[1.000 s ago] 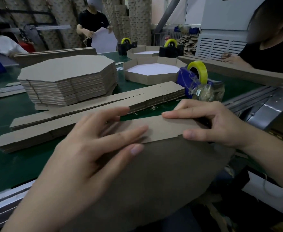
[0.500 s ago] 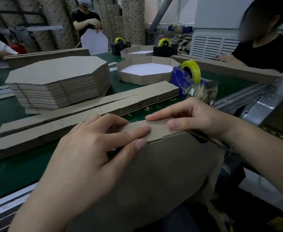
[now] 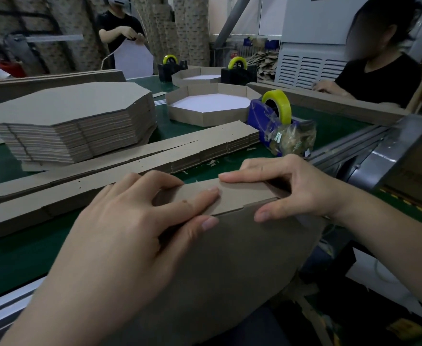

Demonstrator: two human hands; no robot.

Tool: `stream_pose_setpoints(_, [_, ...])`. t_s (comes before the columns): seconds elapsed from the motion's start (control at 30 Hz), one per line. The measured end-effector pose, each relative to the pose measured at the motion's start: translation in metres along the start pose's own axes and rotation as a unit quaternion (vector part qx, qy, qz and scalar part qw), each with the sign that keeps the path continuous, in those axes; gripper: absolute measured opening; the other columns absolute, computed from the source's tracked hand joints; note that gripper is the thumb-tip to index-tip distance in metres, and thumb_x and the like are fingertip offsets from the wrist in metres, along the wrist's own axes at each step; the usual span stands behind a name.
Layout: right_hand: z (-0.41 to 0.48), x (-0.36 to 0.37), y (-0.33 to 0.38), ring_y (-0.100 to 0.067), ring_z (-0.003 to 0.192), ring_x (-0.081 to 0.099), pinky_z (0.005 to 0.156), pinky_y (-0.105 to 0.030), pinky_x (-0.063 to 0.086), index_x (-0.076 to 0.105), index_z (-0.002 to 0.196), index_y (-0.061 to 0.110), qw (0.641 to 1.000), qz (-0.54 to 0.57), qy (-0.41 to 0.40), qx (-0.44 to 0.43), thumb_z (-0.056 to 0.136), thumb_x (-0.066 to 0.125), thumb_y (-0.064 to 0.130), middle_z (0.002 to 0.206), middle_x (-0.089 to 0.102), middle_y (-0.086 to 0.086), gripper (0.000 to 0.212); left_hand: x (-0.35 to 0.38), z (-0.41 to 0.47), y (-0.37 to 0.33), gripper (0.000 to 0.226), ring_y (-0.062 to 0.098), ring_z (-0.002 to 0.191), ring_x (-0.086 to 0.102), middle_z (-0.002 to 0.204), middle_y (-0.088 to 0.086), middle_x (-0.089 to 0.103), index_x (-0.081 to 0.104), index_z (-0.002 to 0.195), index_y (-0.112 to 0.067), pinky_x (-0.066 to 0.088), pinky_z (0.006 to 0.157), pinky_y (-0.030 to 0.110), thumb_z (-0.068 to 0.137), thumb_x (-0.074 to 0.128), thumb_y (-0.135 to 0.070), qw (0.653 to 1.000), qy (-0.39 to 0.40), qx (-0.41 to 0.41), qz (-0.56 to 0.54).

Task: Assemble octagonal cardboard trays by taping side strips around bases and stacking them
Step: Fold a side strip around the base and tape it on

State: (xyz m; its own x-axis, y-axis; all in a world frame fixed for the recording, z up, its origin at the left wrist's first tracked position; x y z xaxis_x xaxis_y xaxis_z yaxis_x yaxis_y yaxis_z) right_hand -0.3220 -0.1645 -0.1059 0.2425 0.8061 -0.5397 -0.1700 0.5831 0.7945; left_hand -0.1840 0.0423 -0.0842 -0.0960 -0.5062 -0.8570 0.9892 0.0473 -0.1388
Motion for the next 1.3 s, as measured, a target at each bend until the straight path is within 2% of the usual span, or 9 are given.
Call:
stream_pose_setpoints(0.37, [-0.006,-0.001,-0.013,-0.016,0.102,0.057,0.090,-0.024,0.043,0.055,0.132,0.015,0.999,0.028,-0.008,0.016,0.076,0.073,0.023,0.108,0.058,-0.002,0.059,0.010,0.007,0.002,0.039,0.028,0.088,0.059,0.103,0.001,0.061,0.061,0.121,-0.045,0.050,0.066,0.045,0.091,0.037,-0.052,1.000,-0.015,0.018,0.004])
stream_pose_setpoints(0.47, [-0.009,-0.004,-0.014,-0.015,0.107,0.054,0.092,-0.025,0.043,0.053,0.134,0.013,0.999,0.029,0.002,0.034,0.078,0.073,0.041,0.113,0.055,-0.004,0.066,0.015,0.011,0.002,0.040,0.029,0.087,0.058,0.102,0.002,0.061,0.061,0.122,-0.044,0.049,0.067,0.044,0.092,0.035,-0.052,0.999,-0.014,0.028,0.020])
stream_pose_setpoints(0.6, [-0.009,-0.029,-0.018,-0.008,0.100,0.058,0.081,-0.022,0.047,0.065,0.118,0.025,0.992,0.006,-0.125,0.034,0.085,0.060,0.039,0.109,0.064,0.010,0.037,0.016,0.013,0.001,0.042,0.029,0.085,0.059,0.101,0.003,0.061,0.061,0.123,-0.043,0.050,0.065,0.044,0.093,0.033,-0.052,0.999,-0.013,0.029,0.026])
stream_pose_setpoints(0.67, [-0.007,-0.056,-0.028,-0.003,0.087,0.059,0.076,-0.021,0.048,0.071,0.101,0.033,0.954,-0.026,-0.290,0.067,0.087,0.058,0.039,0.097,0.068,0.016,0.020,0.016,0.013,0.000,0.042,0.031,0.084,0.060,0.100,0.004,0.062,0.063,0.121,-0.041,0.051,0.064,0.045,0.093,0.033,-0.051,0.999,-0.017,0.030,0.027])
stream_pose_setpoints(0.77, [-0.005,-0.110,-0.057,-0.010,0.094,0.059,0.084,-0.032,0.046,0.073,0.094,0.028,0.831,-0.127,-0.501,0.205,0.091,0.060,0.034,0.104,0.068,0.008,0.015,0.017,0.014,-0.001,0.043,0.032,0.083,0.061,0.100,0.004,0.063,0.064,0.120,-0.039,0.051,0.062,0.045,0.093,0.033,-0.050,0.999,-0.019,0.032,0.029])
stream_pose_setpoints(0.83, [-0.004,-0.139,-0.081,-0.017,0.094,0.059,0.083,-0.033,0.045,0.073,0.100,0.020,0.788,-0.159,-0.501,0.320,0.092,0.056,0.034,0.109,0.067,0.001,0.023,0.017,0.014,-0.002,0.042,0.032,0.083,0.061,0.100,0.004,0.064,0.064,0.120,-0.039,0.051,0.062,0.045,0.093,0.033,-0.050,0.999,-0.020,0.034,0.026])
stream_pose_setpoints(0.93, [-0.001,-0.156,-0.105,-0.018,0.063,0.047,0.058,-0.030,0.038,0.069,0.102,0.012,0.777,-0.105,-0.440,0.439,0.087,0.059,0.040,0.082,0.058,-0.007,0.033,0.017,0.013,-0.001,0.042,0.031,0.084,0.061,0.101,0.003,0.063,0.064,0.121,-0.040,0.051,0.064,0.045,0.093,0.033,-0.051,0.999,-0.017,0.030,0.018])
stream_pose_setpoints(1.13, [0.002,-0.167,-0.113,-0.008,0.045,0.027,0.045,-0.023,0.024,0.066,0.087,0.013,0.782,0.077,-0.443,0.431,0.078,0.071,0.023,0.083,0.055,-0.002,0.014,0.019,0.012,0.003,0.041,0.030,0.087,0.060,0.102,0.001,0.062,0.063,0.121,-0.042,0.051,0.067,0.045,0.093,0.035,-0.052,1.000,-0.017,0.023,0.000])
stream_pose_setpoints(1.3, [0.006,-0.166,-0.113,-0.004,0.048,0.038,0.055,-0.022,0.042,0.063,0.070,0.016,0.763,0.142,-0.487,0.400,0.075,0.078,0.017,0.059,0.053,0.007,0.016,0.020,0.013,0.004,0.040,0.029,0.088,0.059,0.103,-0.001,0.062,0.062,0.121,-0.045,0.050,0.067,0.045,0.093,0.035,-0.053,1.000,-0.015,0.018,-0.007])
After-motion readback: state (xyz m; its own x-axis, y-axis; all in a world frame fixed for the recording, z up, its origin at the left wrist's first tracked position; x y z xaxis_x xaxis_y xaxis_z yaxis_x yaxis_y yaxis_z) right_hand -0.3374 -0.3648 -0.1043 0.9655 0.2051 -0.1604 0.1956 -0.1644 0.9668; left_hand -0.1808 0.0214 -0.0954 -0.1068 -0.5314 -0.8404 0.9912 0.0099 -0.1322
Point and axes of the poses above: each hand's wrist, its own z-axis towards the middle knuckle, its own x-axis out of the palm, y = z × x, the point moved 2 cm from there along z, towards the middle knuckle
